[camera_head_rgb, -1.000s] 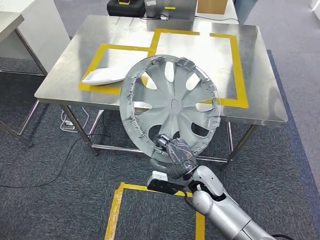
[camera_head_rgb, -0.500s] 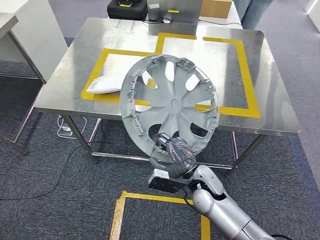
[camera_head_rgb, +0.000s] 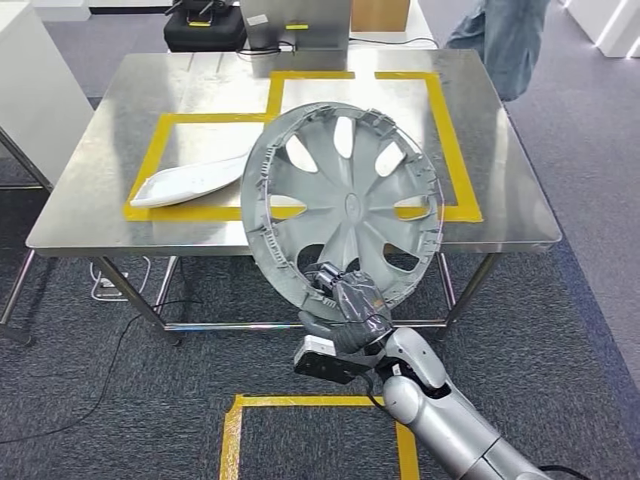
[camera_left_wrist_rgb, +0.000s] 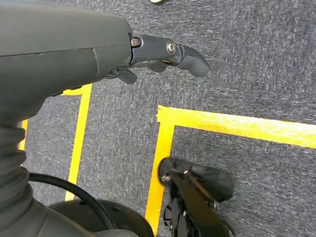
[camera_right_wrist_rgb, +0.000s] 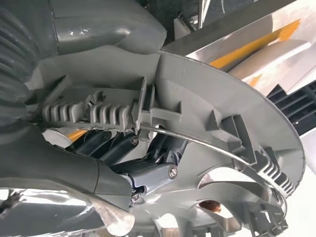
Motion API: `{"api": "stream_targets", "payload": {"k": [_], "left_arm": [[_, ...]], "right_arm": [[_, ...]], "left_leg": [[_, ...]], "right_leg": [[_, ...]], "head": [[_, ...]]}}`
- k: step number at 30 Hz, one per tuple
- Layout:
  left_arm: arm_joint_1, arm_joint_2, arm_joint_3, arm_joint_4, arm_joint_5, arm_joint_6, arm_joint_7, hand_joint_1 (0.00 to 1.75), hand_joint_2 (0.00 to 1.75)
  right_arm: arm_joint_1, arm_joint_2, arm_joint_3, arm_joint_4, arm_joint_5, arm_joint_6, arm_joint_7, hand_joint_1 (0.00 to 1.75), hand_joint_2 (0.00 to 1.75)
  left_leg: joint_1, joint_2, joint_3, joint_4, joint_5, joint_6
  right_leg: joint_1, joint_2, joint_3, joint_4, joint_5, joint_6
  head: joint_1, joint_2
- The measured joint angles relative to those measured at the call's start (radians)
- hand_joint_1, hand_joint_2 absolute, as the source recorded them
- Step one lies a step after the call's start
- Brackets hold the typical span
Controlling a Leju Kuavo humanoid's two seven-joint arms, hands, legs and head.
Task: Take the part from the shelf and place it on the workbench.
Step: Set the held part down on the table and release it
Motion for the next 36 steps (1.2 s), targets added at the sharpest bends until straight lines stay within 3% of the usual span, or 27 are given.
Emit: {"api": "stream_targets", "payload": {"k": [2, 3, 7, 9, 11, 12, 13, 14, 16, 18, 22, 25, 29, 30, 32, 33, 34, 36], "left_arm": [[-0.002, 0.0, 0.0, 0.0, 0.0, -0.001, 0.0, 0.0, 1.75], [-0.002, 0.0, 0.0, 0.001, -0.001, -0.001, 0.0, 0.0, 1.75], [-0.002, 0.001, 0.0, 0.001, -0.002, 0.0, 0.0, 0.0, 1.75], [-0.004, 0.002, 0.0, 0.001, -0.002, -0.001, -0.002, 0.0, 1.75], [-0.006, 0.002, 0.0, 0.001, -0.002, -0.001, -0.004, 0.0, 1.75], [-0.006, 0.002, 0.0, 0.001, -0.002, -0.001, -0.005, 0.0, 1.75], [-0.005, 0.003, 0.0, 0.001, -0.002, -0.001, -0.006, 0.0, 1.75], [-0.005, 0.003, 0.0, 0.001, -0.002, -0.001, -0.006, 0.0, 1.75], [-0.005, 0.003, 0.0, 0.001, -0.002, -0.001, -0.007, 0.0, 1.75], [-0.006, 0.002, 0.0, 0.001, -0.003, -0.001, -0.008, 0.0, 1.75], [-0.007, 0.003, 0.0, 0.001, -0.004, -0.002, -0.008, 0.0, 1.75], [-0.008, 0.003, 0.0, 0.001, -0.006, -0.004, -0.008, 0.0, 1.75], [-0.008, 0.003, 0.0, 0.001, -0.006, -0.006, -0.008, 0.0, 1.75], [-0.006, 0.003, 0.0, 0.001, -0.006, -0.006, -0.008, 0.0, 1.75], [-0.003, 0.003, 0.0, 0.001, -0.008, -0.006, -0.008, 0.0, 1.75], [-0.001, 0.004, 0.0, 0.001, -0.009, -0.006, -0.008, 0.0, 1.75], [-0.002, 0.005, 0.0, 0.001, -0.01, -0.005, -0.008, 0.0, 1.75], [-0.004, 0.005, 0.0, 0.001, -0.012, -0.005, -0.008, 0.0, 1.75]], "right_arm": [[-0.001, 0.0, 0.0, 0.0, 0.001, 0.0, 0.0, 1.75, 1.75], [-0.001, 0.0, -0.001, 0.0, 0.001, 0.0, 0.0, 1.75, 1.75], [0.0, 0.0, -0.002, 0.0, 0.001, -0.001, 0.001, 1.75, 1.75], [-0.001, 0.0, -0.003, 0.001, 0.002, -0.001, 0.001, 1.75, 1.75], [-0.001, 0.0, -0.003, 0.001, 0.003, -0.001, 0.001, 1.75, 1.75], [0.0, 0.0, -0.003, 0.002, 0.003, -0.001, 0.001, 1.75, 1.75], [0.0, 0.0, -0.003, 0.002, 0.004, -0.001, 0.001, 1.75, 1.75], [0.001, 0.0, -0.004, 0.003, 0.004, -0.001, 0.002, 1.75, 1.75], [0.0, 0.0, -0.004, 0.004, 0.004, -0.001, 0.002, 1.75, 1.75], [-0.002, 0.0, -0.005, 0.004, 0.005, -0.002, 0.001, 1.75, 1.75], [0.002, 0.0, -0.007, 0.004, 0.007, -0.004, 0.003, 1.75, 1.75], [0.002, 0.0, -0.008, 0.004, 0.009, -0.006, 0.004, 1.75, 1.75], [0.002, 0.0, -0.008, 0.004, 0.01, -0.008, 0.003, 1.75, 1.75], [0.003, 0.0, -0.008, 0.004, 0.011, -0.008, 0.003, 1.75, 1.75], [0.008, 0.0, -0.007, 0.004, 0.016, -0.01, 0.003, 1.75, 1.75], [0.01, 0.0, -0.007, 0.004, 0.019, -0.013, 0.003, 1.75, 1.75], [0.01, 0.0, -0.007, 0.004, 0.022, -0.018, 0.004, 1.75, 1.75], [0.01, 0.0, -0.007, 0.004, 0.027, -0.026, 0.004, 1.75, 1.75]], "left_leg": [[0.003, -0.006, 0.05, -0.114, 0.042, -0.001], [0.002, -0.009, 0.059, -0.139, 0.044, 0.003], [0.0, -0.01, 0.061, -0.149, 0.044, 0.032], [0.002, -0.009, 0.064, -0.154, 0.046, 0.045], [0.001, -0.009, 0.064, -0.154, 0.044, 0.051], [0.001, -0.009, 0.065, -0.153, 0.043, 0.052], [0.001, -0.009, 0.066, -0.153, 0.041, 0.053], [0.0, -0.01, 0.069, -0.153, 0.039, 0.052], [0.0, -0.01, 0.077, -0.153, 0.032, 0.048], [-0.004, -0.01, 0.079, -0.152, 0.025, 0.038], [-0.005, -0.008, 0.08, -0.151, 0.013, 0.019], [-0.003, -0.007, 0.042, -0.064, -0.031, 0.011], [-0.003, -0.007, 0.01, 0.0, -0.055, 0.009], [-0.003, -0.007, -0.02, 0.044, -0.058, 0.009], [-0.005, -0.008, -0.037, 0.015, 0.015, 0.016], [-0.008, -0.009, -0.032, -0.025, 0.056, 0.022], [-0.011, -0.009, -0.003, -0.098, 0.089, 0.03], [-0.017, -0.009, 0.015, -0.135, 0.075, 0.039]], "right_leg": [[-0.001, 0.007, -0.003, 0.008, -0.004, 0.013], [-0.001, 0.009, -0.007, 0.011, -0.005, 0.019], [-0.005, 0.01, -0.021, 0.021, -0.012, 0.043], [-0.007, 0.008, -0.063, 0.1, -0.053, 0.049], [-0.007, 0.007, -0.133, 0.235, -0.103, 0.052], [-0.007, 0.007, -0.163, 0.285, -0.112, 0.052], [-0.007, 0.007, -0.177, 0.301, -0.103, 0.052], [-0.007, 0.006, -0.172, 0.279, -0.077, 0.051], [-0.006, 0.003, -0.118, 0.153, -0.004, 0.046], [-0.004, -0.001, -0.061, 0.046, 0.022, 0.04], [-0.003, 0.002, -0.039, 0.014, 0.009, 0.022], [-0.005, 0.002, -0.023, 0.009, 0.002, 0.006], [-0.004, 0.002, -0.018, 0.009, -0.002, 0.002], [-0.003, 0.003, -0.011, 0.009, -0.008, 0.001], [0.001, 0.008, 0.023, 0.009, -0.035, 0.001], [0.004, 0.01, 0.04, 0.009, -0.049, 0.005], [0.005, 0.012, 0.051, 0.008, -0.059, 0.01], [0.005, 0.012, 0.055, 0.007, -0.062, 0.024]], "head": [[-0.002, 0.0], [-0.002, 0.0], [-0.001, 0.0], [0.003, 0.0], [0.007, 0.0], [0.008, 0.0], [0.008, 0.0], [0.008, 0.0], [0.008, 0.0], [0.008, 0.0], [0.004, 0.0], [-0.001, 0.0], [-0.001, 0.0], [-0.001, 0.0], [0.0, 0.0], [0.0, 0.0], [-0.001, 0.0], [0.0, 0.0]]}}
